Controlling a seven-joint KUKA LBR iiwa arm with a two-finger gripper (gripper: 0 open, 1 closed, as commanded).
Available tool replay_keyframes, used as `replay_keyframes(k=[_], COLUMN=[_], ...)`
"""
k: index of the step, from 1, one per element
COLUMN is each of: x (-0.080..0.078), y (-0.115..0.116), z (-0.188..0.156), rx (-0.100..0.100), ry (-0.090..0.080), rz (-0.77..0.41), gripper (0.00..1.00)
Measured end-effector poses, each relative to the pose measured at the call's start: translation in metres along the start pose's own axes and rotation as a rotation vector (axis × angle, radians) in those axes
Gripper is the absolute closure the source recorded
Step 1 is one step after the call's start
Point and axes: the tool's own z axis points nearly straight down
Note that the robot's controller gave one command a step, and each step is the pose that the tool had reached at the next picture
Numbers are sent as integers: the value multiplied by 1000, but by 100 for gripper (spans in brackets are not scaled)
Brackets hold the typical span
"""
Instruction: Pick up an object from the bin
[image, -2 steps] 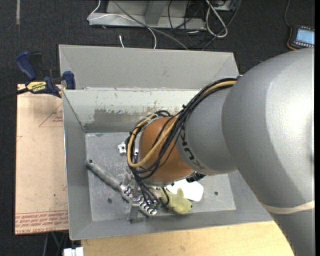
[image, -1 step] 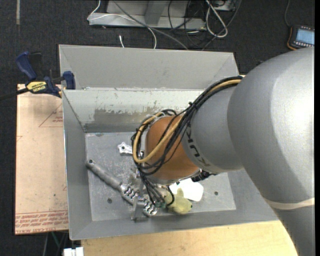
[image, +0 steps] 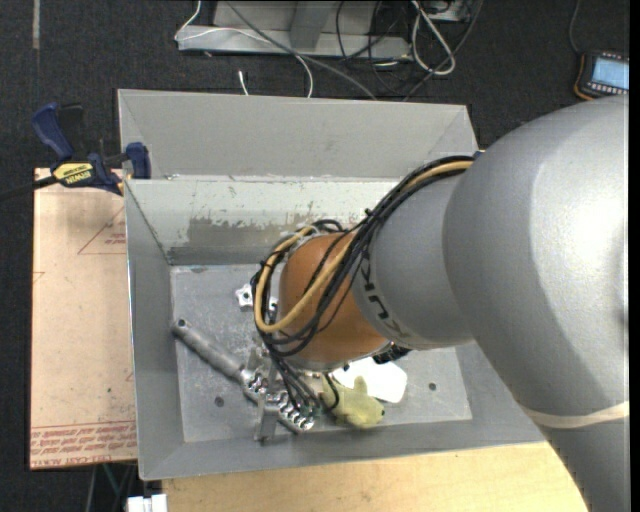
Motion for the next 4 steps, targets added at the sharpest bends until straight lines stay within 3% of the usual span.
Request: replay_keyframes(k=[1, 4], x=[-2, -2], y=[-9, -9], z=[0, -21], rx=[3, 4], ry=[5, 9], rz=[10, 11], gripper=[100, 100])
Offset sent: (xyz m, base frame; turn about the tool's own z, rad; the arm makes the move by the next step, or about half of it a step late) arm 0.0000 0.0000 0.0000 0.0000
